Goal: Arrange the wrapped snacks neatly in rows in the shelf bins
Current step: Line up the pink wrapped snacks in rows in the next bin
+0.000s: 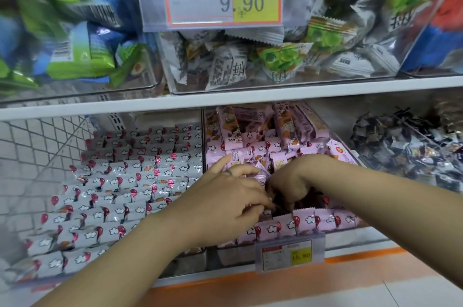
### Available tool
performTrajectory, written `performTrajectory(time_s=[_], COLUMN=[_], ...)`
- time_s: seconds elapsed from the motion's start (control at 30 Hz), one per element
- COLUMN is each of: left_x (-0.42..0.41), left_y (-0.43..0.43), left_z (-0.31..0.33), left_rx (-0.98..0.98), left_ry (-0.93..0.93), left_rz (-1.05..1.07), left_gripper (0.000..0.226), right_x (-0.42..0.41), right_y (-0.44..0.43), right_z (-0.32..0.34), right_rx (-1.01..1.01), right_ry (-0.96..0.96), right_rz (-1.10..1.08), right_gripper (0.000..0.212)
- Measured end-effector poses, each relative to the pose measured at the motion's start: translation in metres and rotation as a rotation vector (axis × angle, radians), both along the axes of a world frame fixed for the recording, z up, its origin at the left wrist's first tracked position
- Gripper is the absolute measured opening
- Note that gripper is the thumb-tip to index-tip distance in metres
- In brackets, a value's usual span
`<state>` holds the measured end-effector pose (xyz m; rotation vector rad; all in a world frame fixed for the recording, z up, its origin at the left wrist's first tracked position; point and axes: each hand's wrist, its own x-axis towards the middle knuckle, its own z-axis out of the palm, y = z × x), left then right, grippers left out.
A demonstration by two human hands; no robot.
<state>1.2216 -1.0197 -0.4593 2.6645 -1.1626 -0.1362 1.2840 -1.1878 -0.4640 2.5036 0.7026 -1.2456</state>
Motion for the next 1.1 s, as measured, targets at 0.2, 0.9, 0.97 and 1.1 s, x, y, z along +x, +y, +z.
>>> performTrajectory(time_s=[0.2, 0.9, 0.97, 1.1], left_x=[-0.002, -0.003, -0.002, -0.002], left_y=[-0.002, -0.006, -0.007, -0.008], left_z=[0.001, 0.009, 0.01, 0.014], left_rx=[-0.001, 0.053, 0.041, 0.018], left_ry=[-0.015, 0.006, 0.012, -0.013], left_rz=[0.009, 0.043, 0.057, 0.087], left_gripper=[0.032, 0.03, 0.029, 0.028], right_x=[0.003, -0.064, -0.074, -0.089], right_y=[-0.004, -0.066, -0.073, -0.083], right_z=[-0.005, 0.045, 0.041, 0.032], right_rx=[0.095, 0.864, 0.951, 1.206], right_ry=[0.044, -0.635, -0.711, -0.942], right_rz=[-0.133, -0.507, -0.583, -0.834], right_gripper=[0.039, 0.02, 0.028, 0.031])
